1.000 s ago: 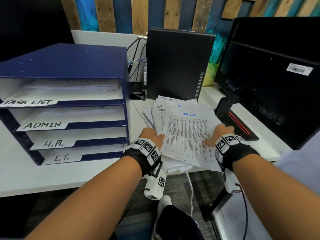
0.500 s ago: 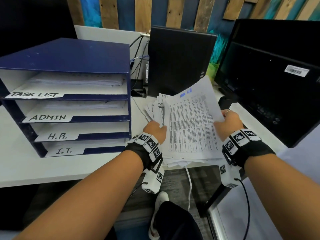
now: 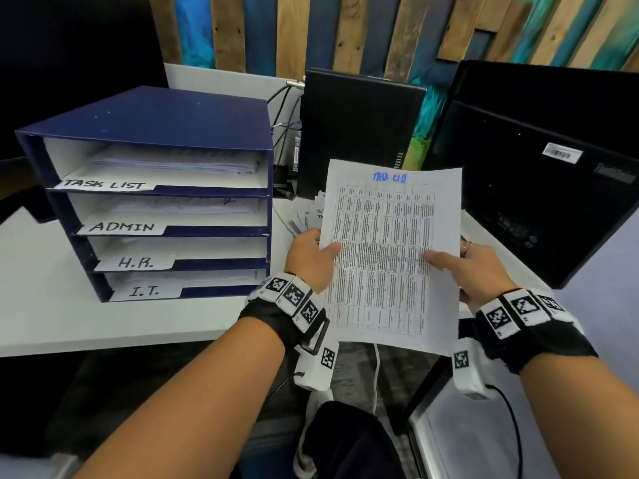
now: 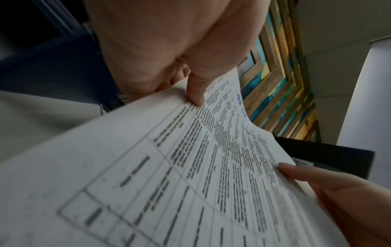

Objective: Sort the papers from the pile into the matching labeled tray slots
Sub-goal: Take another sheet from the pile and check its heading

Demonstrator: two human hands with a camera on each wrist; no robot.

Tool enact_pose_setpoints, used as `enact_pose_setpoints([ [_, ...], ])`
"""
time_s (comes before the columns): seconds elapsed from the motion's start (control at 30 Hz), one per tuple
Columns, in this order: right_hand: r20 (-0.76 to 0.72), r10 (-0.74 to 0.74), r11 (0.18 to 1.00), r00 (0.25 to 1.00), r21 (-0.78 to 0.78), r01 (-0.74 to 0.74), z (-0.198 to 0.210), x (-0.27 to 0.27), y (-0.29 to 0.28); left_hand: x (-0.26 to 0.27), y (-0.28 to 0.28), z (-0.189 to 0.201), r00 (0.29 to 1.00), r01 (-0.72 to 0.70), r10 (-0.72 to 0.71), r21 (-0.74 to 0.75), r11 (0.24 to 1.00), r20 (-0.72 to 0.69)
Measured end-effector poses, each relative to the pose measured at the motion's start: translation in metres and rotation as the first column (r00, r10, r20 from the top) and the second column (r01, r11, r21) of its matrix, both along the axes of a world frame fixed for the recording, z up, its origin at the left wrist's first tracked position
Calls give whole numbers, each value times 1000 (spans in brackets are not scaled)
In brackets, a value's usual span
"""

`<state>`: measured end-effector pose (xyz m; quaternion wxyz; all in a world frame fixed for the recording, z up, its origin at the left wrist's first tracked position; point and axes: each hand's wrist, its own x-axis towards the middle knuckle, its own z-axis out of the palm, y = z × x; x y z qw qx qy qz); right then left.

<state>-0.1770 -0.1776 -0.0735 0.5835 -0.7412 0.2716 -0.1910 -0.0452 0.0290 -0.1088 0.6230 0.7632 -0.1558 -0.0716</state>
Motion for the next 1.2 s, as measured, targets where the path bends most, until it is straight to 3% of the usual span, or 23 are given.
enact_pose_setpoints([
  [0.1, 125, 53, 998, 991, 11, -55, 7, -12, 26, -25, 18, -2, 996, -84, 87, -140, 987, 20],
  [0.2, 188, 132, 991, 973, -19, -131, 10, -19, 58, -43, 45, -5, 965, -247, 261, -222, 943, 37],
  [0.4, 211, 253, 962, 944, -161, -222, 1, -10, 129, -56, 118, -11, 858, -488, 510, -210, 847, 63],
  [0.57, 194, 337, 941, 921, -109, -321, -5, 14, 185, -44, 186, -2, 787, -602, 615, -159, 783, 49],
  [0.83, 48, 453, 880, 890, 134, -455, -26, 19, 237, -11, 262, 45, 768, -640, 638, 22, 768, 45],
  [0.93, 74, 458, 871, 886, 161, -464, -25, 23, 250, 5, 273, 65, 772, -636, 632, 108, 764, 68],
  [1.1, 181, 299, 947, 937, 67, -315, -4, 50, 260, 23, 277, 87, 802, -597, 596, 61, 800, 32],
  [1.2, 204, 217, 972, 955, 45, -230, 23, 74, 259, 16, 282, 89, 815, -574, 571, -5, 819, -101],
])
